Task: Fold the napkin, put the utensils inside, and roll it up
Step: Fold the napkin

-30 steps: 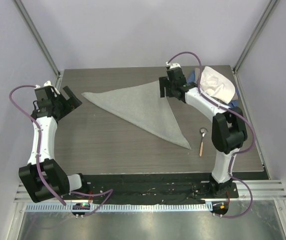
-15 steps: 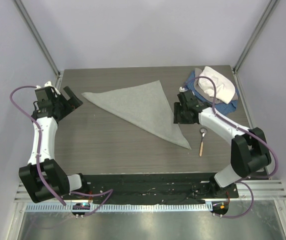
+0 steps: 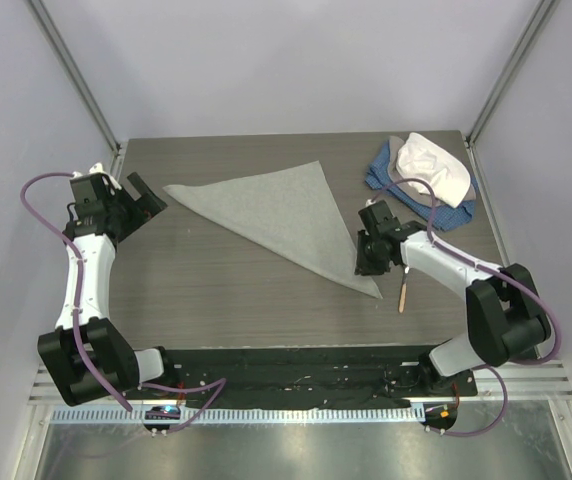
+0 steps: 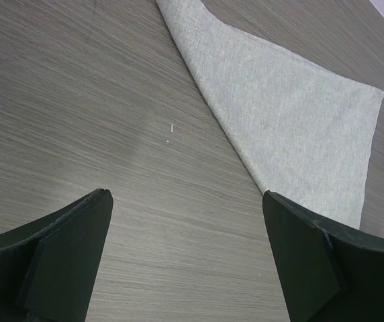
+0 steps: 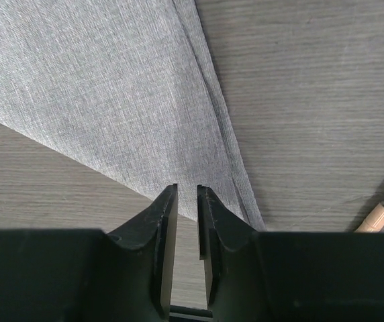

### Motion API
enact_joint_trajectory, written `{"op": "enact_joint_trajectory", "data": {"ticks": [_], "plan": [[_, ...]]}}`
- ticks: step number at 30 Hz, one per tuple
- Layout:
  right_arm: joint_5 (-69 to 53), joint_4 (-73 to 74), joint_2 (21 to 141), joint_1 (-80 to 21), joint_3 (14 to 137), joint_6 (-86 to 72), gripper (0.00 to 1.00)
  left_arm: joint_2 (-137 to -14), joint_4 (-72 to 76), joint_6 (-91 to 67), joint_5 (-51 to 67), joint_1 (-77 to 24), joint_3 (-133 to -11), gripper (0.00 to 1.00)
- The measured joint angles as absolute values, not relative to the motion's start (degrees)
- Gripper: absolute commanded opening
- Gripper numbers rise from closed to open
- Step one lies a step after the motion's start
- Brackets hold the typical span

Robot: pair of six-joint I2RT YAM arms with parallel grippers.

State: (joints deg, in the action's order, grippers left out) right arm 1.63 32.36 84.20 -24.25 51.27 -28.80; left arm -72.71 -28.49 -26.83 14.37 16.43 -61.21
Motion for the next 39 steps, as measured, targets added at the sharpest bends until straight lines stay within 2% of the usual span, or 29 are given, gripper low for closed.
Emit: {"op": "enact_joint_trajectory", "data": {"ticks": [28,33,39], "plan": [[3.03,33.26,82.37,-24.25,43.22,-31.66,0.24,-72.71,-27.86,-27.05,15.07,16.43,-61.01,1.0],[3.49,34.02,82.24,-24.25,43.86,-31.64,0.34,-72.71,-27.86,-27.05,15.09,16.43,-61.01,1.0],[8.51,39.62,79.7,-24.21,50.74,-30.48,0.44,-72.69,-27.83,-27.07,15.27,16.43,-61.01,1.0]]}}
